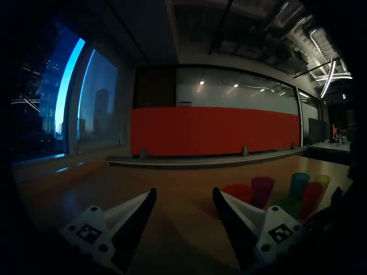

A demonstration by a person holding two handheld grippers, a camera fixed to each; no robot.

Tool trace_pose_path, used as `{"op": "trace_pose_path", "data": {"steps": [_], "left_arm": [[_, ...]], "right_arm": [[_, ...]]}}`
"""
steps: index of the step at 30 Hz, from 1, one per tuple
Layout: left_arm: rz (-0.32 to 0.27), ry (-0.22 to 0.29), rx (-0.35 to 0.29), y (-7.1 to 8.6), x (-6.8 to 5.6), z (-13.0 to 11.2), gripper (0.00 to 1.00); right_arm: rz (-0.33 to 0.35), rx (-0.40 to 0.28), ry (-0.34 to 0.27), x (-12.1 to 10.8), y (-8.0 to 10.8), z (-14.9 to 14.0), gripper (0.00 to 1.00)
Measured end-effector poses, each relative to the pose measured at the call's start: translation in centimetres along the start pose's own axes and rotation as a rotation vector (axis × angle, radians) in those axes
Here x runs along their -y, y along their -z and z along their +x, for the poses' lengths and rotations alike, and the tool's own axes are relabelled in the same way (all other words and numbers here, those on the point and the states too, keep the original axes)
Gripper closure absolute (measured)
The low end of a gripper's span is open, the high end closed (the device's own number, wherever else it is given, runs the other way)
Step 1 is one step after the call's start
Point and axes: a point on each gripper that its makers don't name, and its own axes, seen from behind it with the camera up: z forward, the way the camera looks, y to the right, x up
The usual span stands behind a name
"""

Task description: Pour water

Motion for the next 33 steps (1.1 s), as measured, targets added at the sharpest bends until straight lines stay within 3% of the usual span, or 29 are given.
{"op": "trace_pose_path", "data": {"steps": [19,29,33], "left_arm": [[0.000,0.000,0.000,0.0,-0.1,-0.1,0.09],[0.000,0.001,0.000,0.1,-0.1,-0.1,0.09],[0.000,0.000,0.000,0.1,-0.1,-0.1,0.09]], "right_arm": [[0.061,-0.048,-0.039,2.1,-2.8,-0.9,0.00],[0.086,-0.059,-0.151,2.8,-4.4,-3.1,0.00],[0.090,-0.049,-0.156,2.8,-4.8,-4.2,0.00]]}}
